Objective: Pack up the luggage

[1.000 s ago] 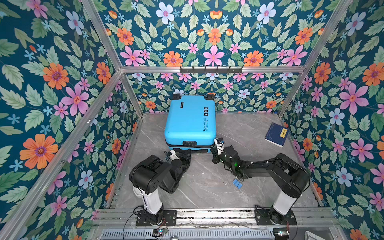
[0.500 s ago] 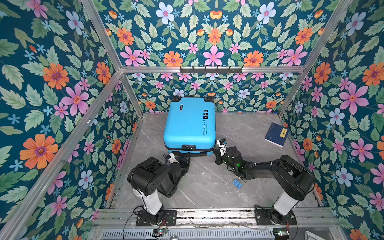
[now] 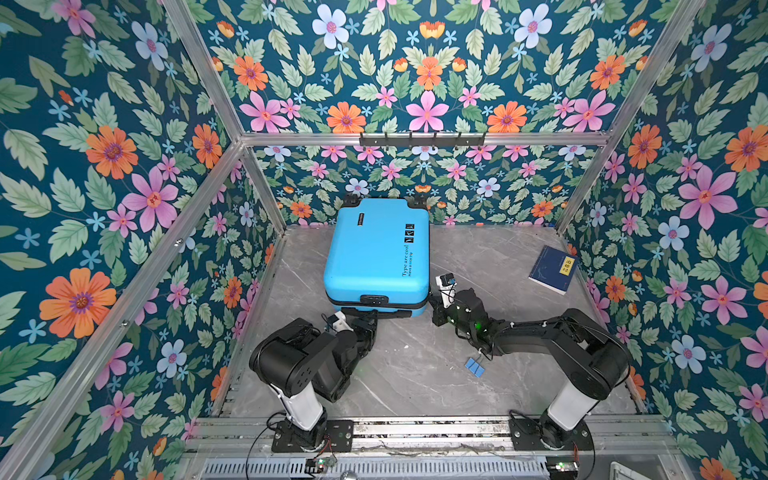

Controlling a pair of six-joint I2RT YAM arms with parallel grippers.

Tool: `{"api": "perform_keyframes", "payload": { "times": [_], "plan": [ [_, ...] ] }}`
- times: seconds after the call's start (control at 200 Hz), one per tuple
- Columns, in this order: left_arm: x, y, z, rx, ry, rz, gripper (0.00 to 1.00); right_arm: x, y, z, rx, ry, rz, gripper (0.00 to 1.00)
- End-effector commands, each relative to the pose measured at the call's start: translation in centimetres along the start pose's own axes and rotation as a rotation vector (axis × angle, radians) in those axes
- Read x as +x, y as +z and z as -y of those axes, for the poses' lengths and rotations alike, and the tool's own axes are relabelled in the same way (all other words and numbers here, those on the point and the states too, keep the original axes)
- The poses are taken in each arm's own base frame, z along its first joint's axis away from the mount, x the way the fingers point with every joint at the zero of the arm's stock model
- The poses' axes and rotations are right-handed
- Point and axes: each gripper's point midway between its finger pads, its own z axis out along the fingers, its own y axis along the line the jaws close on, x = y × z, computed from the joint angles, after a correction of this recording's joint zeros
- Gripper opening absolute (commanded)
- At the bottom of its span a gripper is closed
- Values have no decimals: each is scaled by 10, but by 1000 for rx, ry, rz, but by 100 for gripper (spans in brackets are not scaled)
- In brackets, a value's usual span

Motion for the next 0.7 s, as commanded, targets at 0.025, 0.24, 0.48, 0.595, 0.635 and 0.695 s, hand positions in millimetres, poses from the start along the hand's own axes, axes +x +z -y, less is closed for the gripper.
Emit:
{"api": "perform_keyframes", "payload": {
  "times": [0.025,0.24,0.48,0.595,0.635,0.695],
  "plan": [
    [-11,-3,31,126,56,61,0,-26,3,11,48,2,82,0],
    [-7,0,32,129,63,40,0,-23,7,7,24,-6,60,0],
    [1,0,21,96,37,-7,40,-11,-14,6,8,-8,25,48],
    [4,-5,6,48,1,-26,100,-7,-33,6,7,-53,-3,54],
    [4,-8,1,29,-11,-25,100,-8,-40,6,6,-66,-7,55],
    [4,-13,-4,10,-22,-26,100,-10,-52,7,16,-86,-6,56]
  ]
}}
